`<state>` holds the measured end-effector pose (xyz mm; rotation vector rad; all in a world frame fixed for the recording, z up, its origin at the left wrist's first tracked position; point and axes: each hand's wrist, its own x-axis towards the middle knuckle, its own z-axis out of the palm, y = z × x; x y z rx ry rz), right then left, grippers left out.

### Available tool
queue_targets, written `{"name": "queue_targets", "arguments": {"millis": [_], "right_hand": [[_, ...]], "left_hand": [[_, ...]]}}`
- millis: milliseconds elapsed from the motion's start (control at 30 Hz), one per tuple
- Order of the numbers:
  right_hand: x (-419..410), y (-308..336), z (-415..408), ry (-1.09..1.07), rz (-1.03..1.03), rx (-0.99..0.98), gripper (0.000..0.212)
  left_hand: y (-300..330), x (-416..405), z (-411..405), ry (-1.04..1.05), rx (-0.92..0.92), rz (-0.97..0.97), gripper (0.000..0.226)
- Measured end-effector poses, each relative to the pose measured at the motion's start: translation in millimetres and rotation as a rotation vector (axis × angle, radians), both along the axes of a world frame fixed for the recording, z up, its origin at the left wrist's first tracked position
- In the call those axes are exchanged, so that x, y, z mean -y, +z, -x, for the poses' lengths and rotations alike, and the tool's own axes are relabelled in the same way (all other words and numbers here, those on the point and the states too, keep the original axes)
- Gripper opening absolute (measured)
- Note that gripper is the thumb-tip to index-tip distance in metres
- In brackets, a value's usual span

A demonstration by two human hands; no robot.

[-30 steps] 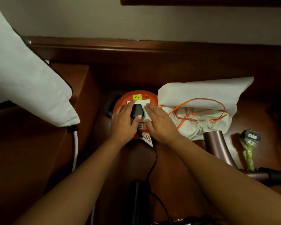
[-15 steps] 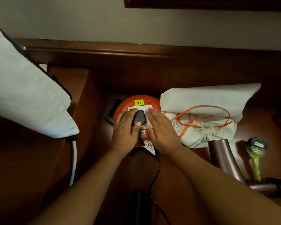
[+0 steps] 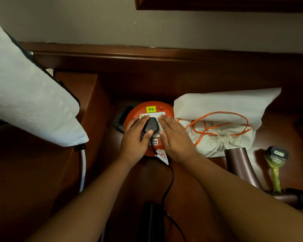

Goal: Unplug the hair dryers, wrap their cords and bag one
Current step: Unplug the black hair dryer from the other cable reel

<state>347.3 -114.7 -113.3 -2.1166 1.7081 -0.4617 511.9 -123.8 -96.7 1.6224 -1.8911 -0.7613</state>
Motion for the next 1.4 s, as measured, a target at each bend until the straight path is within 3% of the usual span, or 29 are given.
{"name": "queue_targets", "arguments": {"millis": [1133,1233,1400], "right_hand": [[6.3,19.5,-10.2,-0.091,-0.071,0.079,0.055],[10.0,27.9,-3.9,-0.067,-0.143,0.143,0.051],[16.0,47.8,7.6,0.021,-0.195,0.151,0.065]], "left_hand": [[8.2,0.8,1.1,0.005,-0.006,-0.071,0.052],[14.7,4.4,-5.7,-0.059,0.026,-0.118,0.062],[26.4,15.8,-22.5,-0.151,0.137,-0.161,0.084]]}}
